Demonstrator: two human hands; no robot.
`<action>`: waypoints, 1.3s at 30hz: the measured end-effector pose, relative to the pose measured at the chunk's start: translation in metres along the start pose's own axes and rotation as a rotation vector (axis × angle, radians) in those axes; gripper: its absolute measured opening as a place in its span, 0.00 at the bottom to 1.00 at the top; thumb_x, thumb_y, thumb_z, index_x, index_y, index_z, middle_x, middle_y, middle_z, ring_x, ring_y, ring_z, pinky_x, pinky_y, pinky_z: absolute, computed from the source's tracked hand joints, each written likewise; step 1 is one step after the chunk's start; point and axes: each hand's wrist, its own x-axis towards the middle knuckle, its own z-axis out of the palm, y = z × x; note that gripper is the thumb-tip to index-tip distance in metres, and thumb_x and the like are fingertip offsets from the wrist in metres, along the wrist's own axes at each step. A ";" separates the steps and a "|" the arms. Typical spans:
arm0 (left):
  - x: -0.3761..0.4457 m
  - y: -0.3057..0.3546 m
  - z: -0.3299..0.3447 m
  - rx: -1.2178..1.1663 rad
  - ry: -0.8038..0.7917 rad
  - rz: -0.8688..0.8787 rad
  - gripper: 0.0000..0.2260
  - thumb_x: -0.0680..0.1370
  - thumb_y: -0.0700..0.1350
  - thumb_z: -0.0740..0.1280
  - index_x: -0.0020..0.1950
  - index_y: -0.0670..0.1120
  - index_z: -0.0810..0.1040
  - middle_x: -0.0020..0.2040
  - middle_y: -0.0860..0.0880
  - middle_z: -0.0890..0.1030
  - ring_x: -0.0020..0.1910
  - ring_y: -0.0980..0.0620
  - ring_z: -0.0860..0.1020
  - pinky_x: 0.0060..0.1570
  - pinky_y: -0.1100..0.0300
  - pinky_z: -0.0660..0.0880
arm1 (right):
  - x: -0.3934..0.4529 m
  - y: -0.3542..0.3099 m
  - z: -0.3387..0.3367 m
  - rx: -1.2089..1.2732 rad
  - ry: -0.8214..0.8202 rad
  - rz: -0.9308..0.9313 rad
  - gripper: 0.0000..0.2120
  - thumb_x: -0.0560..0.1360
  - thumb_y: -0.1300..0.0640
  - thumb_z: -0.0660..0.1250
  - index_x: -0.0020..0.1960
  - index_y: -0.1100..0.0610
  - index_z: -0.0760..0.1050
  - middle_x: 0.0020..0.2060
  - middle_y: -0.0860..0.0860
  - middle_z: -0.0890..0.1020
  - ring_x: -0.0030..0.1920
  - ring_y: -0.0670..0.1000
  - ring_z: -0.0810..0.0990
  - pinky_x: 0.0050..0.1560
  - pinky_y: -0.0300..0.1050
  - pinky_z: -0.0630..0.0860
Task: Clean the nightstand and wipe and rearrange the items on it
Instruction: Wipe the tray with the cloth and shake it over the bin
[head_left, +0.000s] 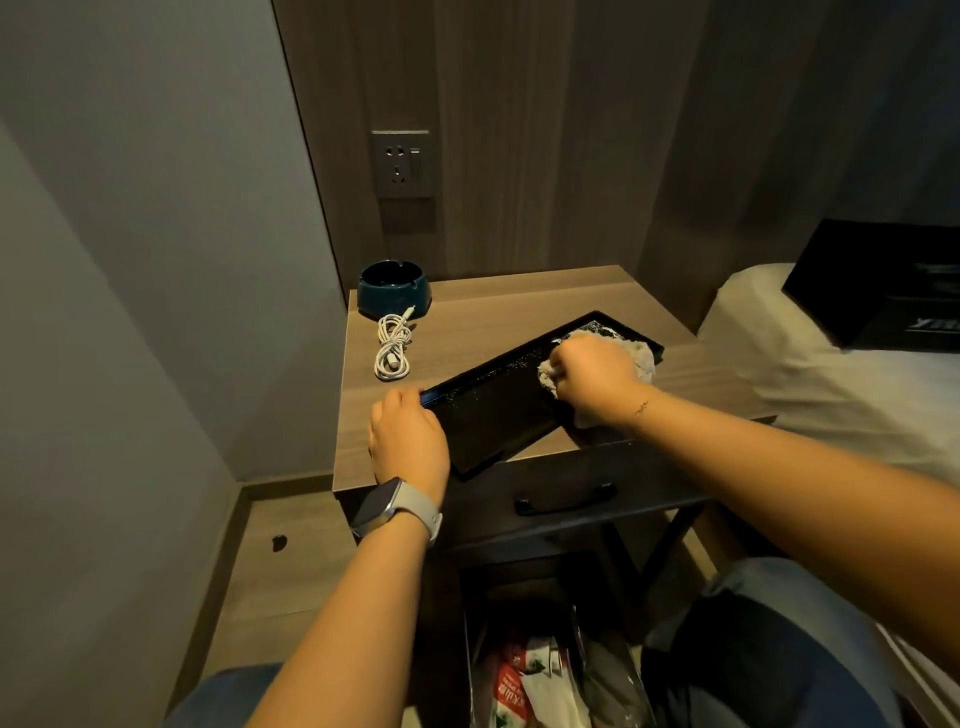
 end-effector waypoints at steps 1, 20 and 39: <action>-0.001 0.000 0.000 -0.021 -0.005 -0.002 0.15 0.81 0.38 0.56 0.66 0.41 0.73 0.62 0.43 0.74 0.63 0.44 0.68 0.60 0.52 0.66 | 0.000 -0.006 -0.002 0.017 0.033 -0.013 0.04 0.72 0.59 0.66 0.39 0.58 0.77 0.40 0.56 0.79 0.41 0.59 0.78 0.36 0.47 0.72; 0.001 -0.001 -0.003 -0.069 -0.027 0.003 0.15 0.80 0.36 0.55 0.65 0.41 0.73 0.60 0.42 0.74 0.61 0.44 0.68 0.56 0.52 0.68 | 0.046 0.019 0.014 -0.031 0.074 0.090 0.08 0.76 0.56 0.65 0.48 0.61 0.74 0.49 0.60 0.80 0.46 0.62 0.79 0.36 0.48 0.70; 0.003 -0.004 0.000 -0.051 -0.034 -0.018 0.14 0.80 0.37 0.55 0.63 0.40 0.73 0.60 0.43 0.74 0.61 0.44 0.68 0.58 0.51 0.69 | 0.027 -0.059 0.036 0.026 0.135 -0.141 0.08 0.75 0.57 0.62 0.52 0.59 0.72 0.50 0.58 0.78 0.48 0.61 0.78 0.41 0.51 0.73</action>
